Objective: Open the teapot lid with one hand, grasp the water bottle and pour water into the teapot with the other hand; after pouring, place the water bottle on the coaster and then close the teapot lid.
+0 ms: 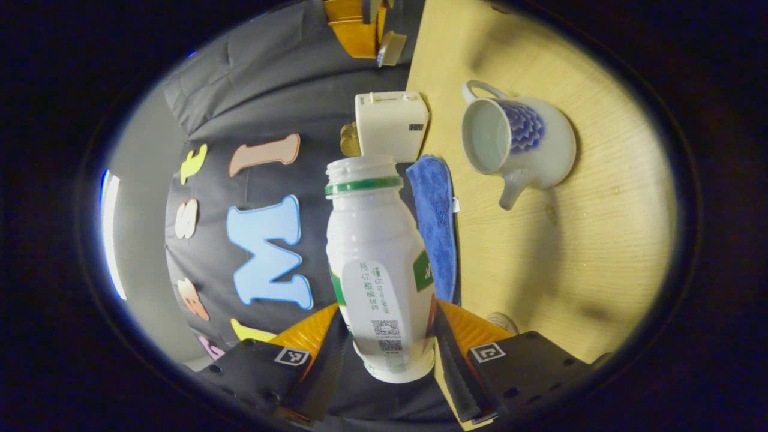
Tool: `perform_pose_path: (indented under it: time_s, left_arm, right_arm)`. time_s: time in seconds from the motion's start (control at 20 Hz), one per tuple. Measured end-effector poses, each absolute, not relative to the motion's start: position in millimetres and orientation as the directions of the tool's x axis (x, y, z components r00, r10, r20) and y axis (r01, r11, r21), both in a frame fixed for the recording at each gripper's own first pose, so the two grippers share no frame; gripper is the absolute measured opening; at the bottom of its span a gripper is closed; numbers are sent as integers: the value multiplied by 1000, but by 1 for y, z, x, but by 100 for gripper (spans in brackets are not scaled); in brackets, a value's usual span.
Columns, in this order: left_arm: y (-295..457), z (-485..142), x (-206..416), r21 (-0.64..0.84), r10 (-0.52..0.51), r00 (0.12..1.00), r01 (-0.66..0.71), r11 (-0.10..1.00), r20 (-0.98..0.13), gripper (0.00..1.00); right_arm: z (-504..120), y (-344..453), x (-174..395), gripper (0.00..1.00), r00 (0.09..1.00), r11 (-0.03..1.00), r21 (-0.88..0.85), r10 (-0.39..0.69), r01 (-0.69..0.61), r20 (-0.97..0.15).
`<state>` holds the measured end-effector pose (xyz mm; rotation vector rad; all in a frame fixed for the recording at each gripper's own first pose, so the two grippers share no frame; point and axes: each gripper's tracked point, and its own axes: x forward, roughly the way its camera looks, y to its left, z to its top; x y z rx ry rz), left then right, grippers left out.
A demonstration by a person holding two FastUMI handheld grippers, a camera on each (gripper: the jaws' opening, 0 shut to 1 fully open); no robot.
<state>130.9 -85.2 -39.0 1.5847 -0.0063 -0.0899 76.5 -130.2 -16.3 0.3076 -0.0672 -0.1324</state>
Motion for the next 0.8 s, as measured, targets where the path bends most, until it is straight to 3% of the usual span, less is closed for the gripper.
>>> perform_pose_path:
  time_s: [0.15, 0.3, 0.35, 0.8]
  left_arm:
    - [-72, -48, 129, 991, -46, 995, 92, 93, -88, 79]
    - [-58, -52, 125, 968, -33, 993, 118, 223, -113, 82]
    - [-53, -55, 123, 954, -28, 992, 124, 273, -121, 89]
    - [-10, -66, 103, 789, 30, 987, 109, 604, -159, 88]
  right_arm:
    - [-16, -126, 78, 2, 990, 951, 290, -128, 108, 51]
    - [-13, -118, 77, 2, 993, 957, 278, -104, 83, 62]
    - [-13, -115, 78, 2, 993, 959, 272, -94, 73, 65]
    - [-16, -70, 81, 2, 996, 971, 231, 54, -69, 71]
